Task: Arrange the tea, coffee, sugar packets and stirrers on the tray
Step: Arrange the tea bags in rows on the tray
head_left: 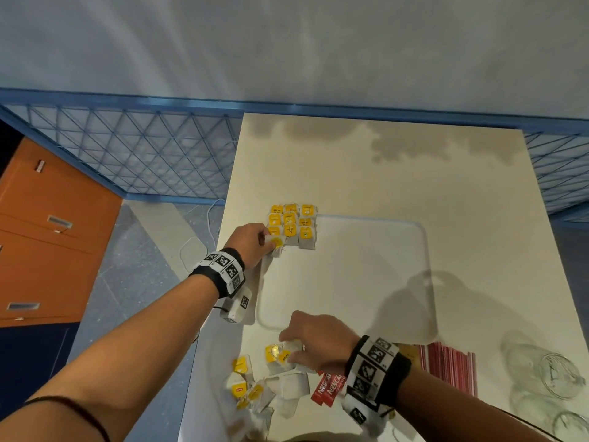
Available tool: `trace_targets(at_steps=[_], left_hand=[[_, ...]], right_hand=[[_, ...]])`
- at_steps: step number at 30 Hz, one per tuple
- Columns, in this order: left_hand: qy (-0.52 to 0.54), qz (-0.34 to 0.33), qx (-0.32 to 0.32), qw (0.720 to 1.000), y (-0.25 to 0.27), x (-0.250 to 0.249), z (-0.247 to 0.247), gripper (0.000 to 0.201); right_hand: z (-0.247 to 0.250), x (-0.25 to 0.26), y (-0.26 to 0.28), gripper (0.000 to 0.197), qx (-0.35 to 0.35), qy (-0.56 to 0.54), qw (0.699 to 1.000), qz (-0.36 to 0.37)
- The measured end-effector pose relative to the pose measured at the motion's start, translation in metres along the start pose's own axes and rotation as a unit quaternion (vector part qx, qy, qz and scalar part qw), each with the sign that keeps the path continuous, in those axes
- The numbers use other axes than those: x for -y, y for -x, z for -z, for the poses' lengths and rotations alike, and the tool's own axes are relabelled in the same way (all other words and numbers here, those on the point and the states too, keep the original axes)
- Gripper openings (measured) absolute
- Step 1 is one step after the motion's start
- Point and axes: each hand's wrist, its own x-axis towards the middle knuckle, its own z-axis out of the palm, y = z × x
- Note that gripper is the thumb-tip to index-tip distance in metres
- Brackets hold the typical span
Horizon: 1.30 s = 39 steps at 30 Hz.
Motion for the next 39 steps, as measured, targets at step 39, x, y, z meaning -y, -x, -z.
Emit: trace_targets(at_steps=[39], left_hand=[[0.417, 0.090, 0.174, 0.887, 0.165, 0.023, -0.039, 0.021]], right_hand=[[-0.021, 0.016, 0.027, 0.024, -0.124, -0.025, 0.989, 0.081]])
